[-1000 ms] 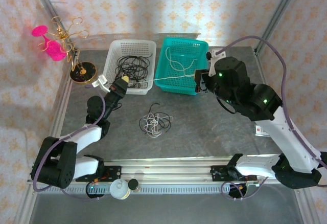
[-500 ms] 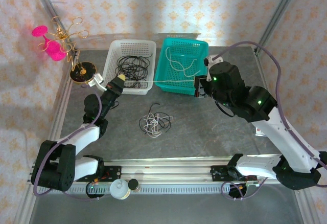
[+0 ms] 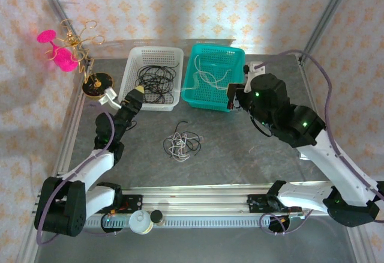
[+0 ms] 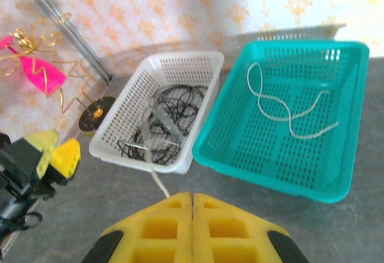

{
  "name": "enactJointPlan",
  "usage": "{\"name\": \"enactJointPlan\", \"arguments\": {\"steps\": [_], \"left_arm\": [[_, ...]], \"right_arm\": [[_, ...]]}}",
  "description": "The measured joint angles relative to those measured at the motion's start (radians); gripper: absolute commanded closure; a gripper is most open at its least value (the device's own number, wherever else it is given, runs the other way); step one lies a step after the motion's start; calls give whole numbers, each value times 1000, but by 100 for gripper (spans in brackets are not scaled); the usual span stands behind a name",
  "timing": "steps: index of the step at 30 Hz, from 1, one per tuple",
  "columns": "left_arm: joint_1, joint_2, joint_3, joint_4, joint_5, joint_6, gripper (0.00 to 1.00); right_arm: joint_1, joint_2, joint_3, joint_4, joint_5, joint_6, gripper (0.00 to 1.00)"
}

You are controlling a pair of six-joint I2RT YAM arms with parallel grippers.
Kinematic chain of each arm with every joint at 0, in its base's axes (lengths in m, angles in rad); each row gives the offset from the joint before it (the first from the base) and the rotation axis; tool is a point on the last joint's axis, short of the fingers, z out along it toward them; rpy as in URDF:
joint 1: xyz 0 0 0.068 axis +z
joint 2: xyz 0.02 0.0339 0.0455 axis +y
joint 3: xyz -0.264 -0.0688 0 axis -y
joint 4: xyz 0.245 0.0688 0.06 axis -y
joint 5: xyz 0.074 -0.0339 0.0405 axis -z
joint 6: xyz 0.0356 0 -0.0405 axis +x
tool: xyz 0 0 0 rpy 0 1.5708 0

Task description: Untangle the cables

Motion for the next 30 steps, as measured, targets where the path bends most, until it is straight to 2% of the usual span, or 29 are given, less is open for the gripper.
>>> {"name": "enactJointPlan", "arguments": {"steps": [6,10,19,30], "left_arm": [[0,-69,-14,-83,3,54,24],[-3,-135,-27,-158,7,109,26],[-42,-213,-33,-346,55,228,29],[-42,-357,-77,-515,60,301,29]], "right_arm": [[-11,137,159,24,46,-81,100],[-69,222,224,29,48,-137,100],[-278,375,336,101,-56,-201,100],[-382,620,389,156,-137,-222,100]]}}
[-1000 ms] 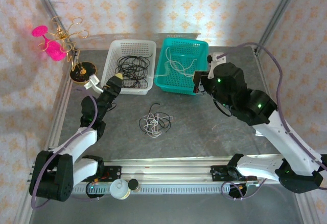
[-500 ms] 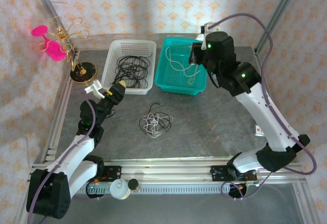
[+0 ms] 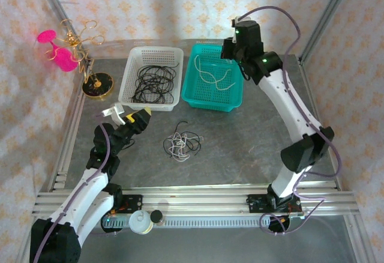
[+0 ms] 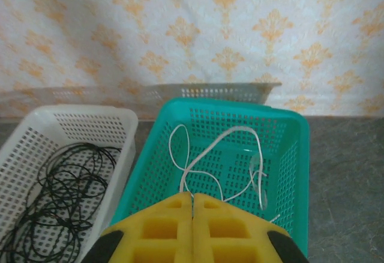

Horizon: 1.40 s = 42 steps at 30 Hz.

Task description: Untangle the cables

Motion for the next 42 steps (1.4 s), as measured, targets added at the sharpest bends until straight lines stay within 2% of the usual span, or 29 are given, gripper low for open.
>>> {"name": "enactJointPlan", "arguments": {"steps": [11,14,16,18,24,28,31,37,42], "left_arm": [[0,-9,-20,-33,22,6,29],[0,-9,-20,-40,23,7,28],[-5,-9,-20,-46,25,8,28],[-9,-10,-20,-58,25,16,29],[-25,-8,-20,-111,20,42,31],[-48,14,-20,-128,19,56,35],[-79,39,-20,-144,12,68,38],[-133,76,-34,-152,-9,74,38],[-152,124,-35,-151,-14,74,39]], "right_arm": [[-40,149,-154,129,-74,19,100],[-53,220,-154,158,-83,31,89],[-59,268,-153,163,-83,39,72],[-61,304,-151,164,-82,45,63],[-60,305,-157,180,-84,67,51],[-60,204,-225,195,-84,69,48],[-60,68,-326,213,-84,72,48],[-29,-310,-638,254,-98,127,52],[77,-570,-997,292,-193,304,58]]}}
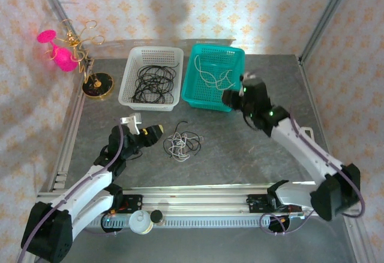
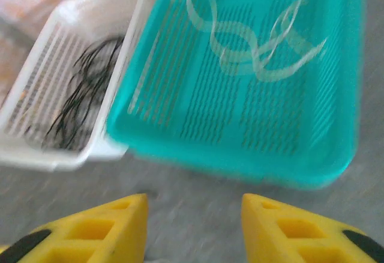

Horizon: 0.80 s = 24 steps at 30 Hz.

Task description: Untangle the cables

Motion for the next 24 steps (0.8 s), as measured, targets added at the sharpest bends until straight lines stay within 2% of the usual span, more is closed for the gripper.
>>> {"name": "enactJointPlan", "arguments": {"steps": [3,7,11,19,24], "left_arm": [[-4,26,0,0,-1,3,40],[-8,58,0,6,-1,3,41],[-18,63,3,8,0,3,41],[-19,18,10,7,-12,4,41],[-19,15,10,7,-18,8,41]], "right_arm": [[93,-66,-185,16,-63,119,61],[169,-71,-296,34,-111,219,64],[172,-28,-306,103,-138,254,64],[181,200,-280,222,-196,253,65],[183,291,-241,271,-233,247,67]]}}
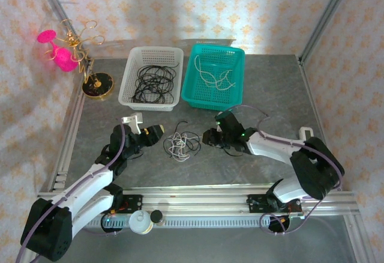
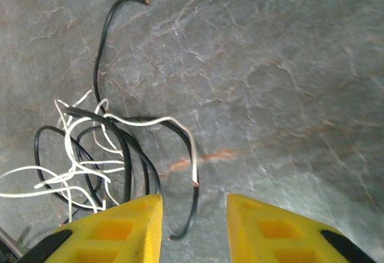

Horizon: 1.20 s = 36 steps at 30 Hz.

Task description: Untangle the cables

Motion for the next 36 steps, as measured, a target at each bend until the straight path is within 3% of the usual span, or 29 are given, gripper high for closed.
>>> {"name": "enactJointPlan", "arguments": {"steps": [19,28,36], "left_arm": [[0,-5,0,0,0,2,41],[0,-20,0,0,0,2,41],[0,-20,0,0,0,2,41]], "right_arm": [[0,103,14,74,-40,-6,69],[-2,19,14,33,-28,-31,62],[-46,-4,16,32,-30,-45,66]]}}
